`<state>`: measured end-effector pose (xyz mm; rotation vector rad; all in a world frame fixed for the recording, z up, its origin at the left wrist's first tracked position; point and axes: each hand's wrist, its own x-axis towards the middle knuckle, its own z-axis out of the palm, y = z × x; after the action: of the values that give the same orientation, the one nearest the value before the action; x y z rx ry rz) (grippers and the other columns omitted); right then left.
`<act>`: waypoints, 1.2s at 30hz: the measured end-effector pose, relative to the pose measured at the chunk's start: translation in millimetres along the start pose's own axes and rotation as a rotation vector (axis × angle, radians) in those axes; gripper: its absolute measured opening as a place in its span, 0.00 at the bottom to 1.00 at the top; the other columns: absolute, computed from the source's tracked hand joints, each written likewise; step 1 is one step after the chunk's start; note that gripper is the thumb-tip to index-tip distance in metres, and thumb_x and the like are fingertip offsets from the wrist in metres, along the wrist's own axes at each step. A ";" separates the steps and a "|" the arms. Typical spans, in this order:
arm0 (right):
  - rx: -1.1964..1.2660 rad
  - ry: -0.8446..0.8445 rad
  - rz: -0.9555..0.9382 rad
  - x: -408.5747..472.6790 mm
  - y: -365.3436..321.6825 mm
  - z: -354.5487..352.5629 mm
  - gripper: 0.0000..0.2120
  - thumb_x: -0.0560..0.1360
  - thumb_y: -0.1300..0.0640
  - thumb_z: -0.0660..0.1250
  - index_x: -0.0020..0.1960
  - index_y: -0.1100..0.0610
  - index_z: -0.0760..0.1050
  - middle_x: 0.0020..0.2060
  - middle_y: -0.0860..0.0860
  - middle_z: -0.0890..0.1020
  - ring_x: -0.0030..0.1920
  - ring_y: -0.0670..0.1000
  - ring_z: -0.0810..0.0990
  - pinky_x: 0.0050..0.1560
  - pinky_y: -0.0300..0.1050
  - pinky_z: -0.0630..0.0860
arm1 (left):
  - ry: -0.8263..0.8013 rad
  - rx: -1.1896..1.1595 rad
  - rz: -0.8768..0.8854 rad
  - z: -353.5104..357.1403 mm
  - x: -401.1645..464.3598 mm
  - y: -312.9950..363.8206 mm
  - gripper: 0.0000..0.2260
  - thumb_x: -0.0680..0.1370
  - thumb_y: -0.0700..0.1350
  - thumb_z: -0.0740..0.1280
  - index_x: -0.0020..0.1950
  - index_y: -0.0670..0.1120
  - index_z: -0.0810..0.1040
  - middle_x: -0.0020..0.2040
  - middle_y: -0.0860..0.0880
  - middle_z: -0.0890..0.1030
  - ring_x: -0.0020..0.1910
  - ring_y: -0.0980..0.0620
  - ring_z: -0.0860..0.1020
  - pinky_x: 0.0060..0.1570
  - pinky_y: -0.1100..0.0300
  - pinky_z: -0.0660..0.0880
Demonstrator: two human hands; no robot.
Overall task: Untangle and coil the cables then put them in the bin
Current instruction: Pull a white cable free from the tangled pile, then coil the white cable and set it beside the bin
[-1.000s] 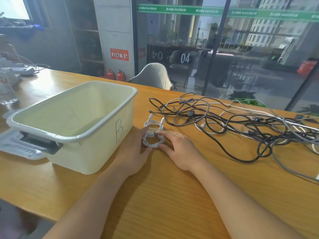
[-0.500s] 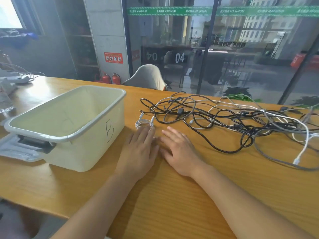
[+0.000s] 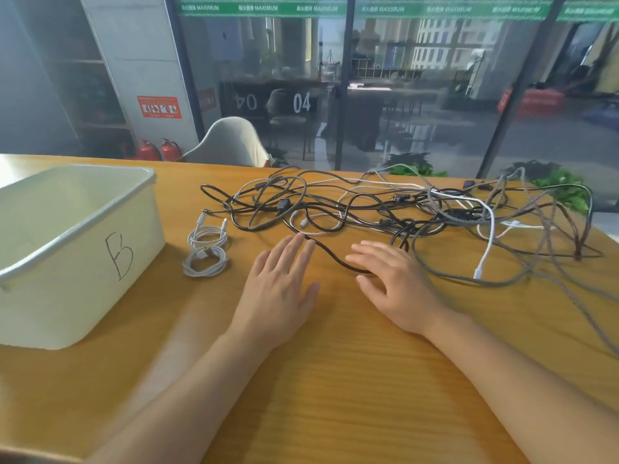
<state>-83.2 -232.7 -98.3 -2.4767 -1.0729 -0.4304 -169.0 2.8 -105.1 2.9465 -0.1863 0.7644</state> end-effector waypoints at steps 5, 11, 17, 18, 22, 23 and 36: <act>0.043 -0.131 0.147 -4.9 19.3 -3.8 0.21 0.84 0.42 0.60 0.76 0.40 0.71 0.75 0.38 0.71 0.77 0.42 0.63 0.81 0.48 0.55 | -0.001 -0.007 0.037 10.4 17.8 18.5 0.28 0.84 0.58 0.56 0.81 0.46 0.64 0.81 0.46 0.66 0.81 0.46 0.61 0.77 0.45 0.62; 0.107 -0.131 0.070 1.4 24.9 3.6 0.19 0.84 0.45 0.62 0.74 0.45 0.74 0.73 0.40 0.75 0.76 0.38 0.67 0.82 0.44 0.52 | -0.007 -0.027 0.073 26.1 41.0 34.0 0.26 0.85 0.55 0.54 0.81 0.45 0.65 0.80 0.46 0.67 0.81 0.47 0.60 0.80 0.47 0.57; 0.120 -0.096 0.066 3.4 29.9 -1.0 0.17 0.83 0.49 0.66 0.71 0.47 0.78 0.70 0.42 0.78 0.72 0.41 0.71 0.81 0.44 0.54 | -0.079 -0.146 0.073 42.2 55.3 36.0 0.24 0.86 0.53 0.57 0.81 0.47 0.65 0.79 0.49 0.69 0.80 0.49 0.62 0.79 0.49 0.59; 0.107 -0.084 0.084 1.9 32.0 -4.7 0.17 0.83 0.48 0.66 0.71 0.45 0.77 0.71 0.41 0.77 0.73 0.42 0.71 0.81 0.44 0.54 | -0.101 -0.182 0.053 43.0 55.4 32.5 0.24 0.86 0.53 0.58 0.81 0.48 0.64 0.79 0.50 0.69 0.80 0.50 0.62 0.79 0.48 0.59; 0.067 -0.032 0.179 -18.5 46.1 -27.1 0.18 0.83 0.47 0.64 0.73 0.42 0.75 0.72 0.38 0.74 0.75 0.40 0.67 0.80 0.42 0.54 | -0.158 -0.209 0.038 41.8 57.1 29.4 0.26 0.85 0.58 0.56 0.82 0.50 0.61 0.79 0.53 0.67 0.80 0.51 0.61 0.79 0.51 0.57; 0.051 -0.027 0.195 -26.2 50.3 -32.7 0.18 0.83 0.47 0.65 0.73 0.42 0.75 0.72 0.37 0.73 0.75 0.40 0.65 0.79 0.41 0.54 | -0.159 -0.197 0.054 41.3 57.2 32.0 0.26 0.86 0.59 0.55 0.82 0.50 0.61 0.80 0.53 0.67 0.80 0.52 0.61 0.79 0.52 0.56; -0.124 0.250 0.379 -100.1 87.8 -65.7 0.18 0.79 0.59 0.70 0.68 0.47 0.81 0.62 0.47 0.77 0.62 0.49 0.75 0.67 0.55 0.73 | -0.062 -0.233 0.266 55.3 71.8 135.8 0.25 0.84 0.56 0.55 0.79 0.46 0.66 0.77 0.48 0.71 0.78 0.47 0.66 0.76 0.48 0.63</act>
<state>-91.4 -380.8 -105.2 -2.5692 -0.4781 -0.6792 -99.5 -144.8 -110.3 2.7554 -0.6362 0.6292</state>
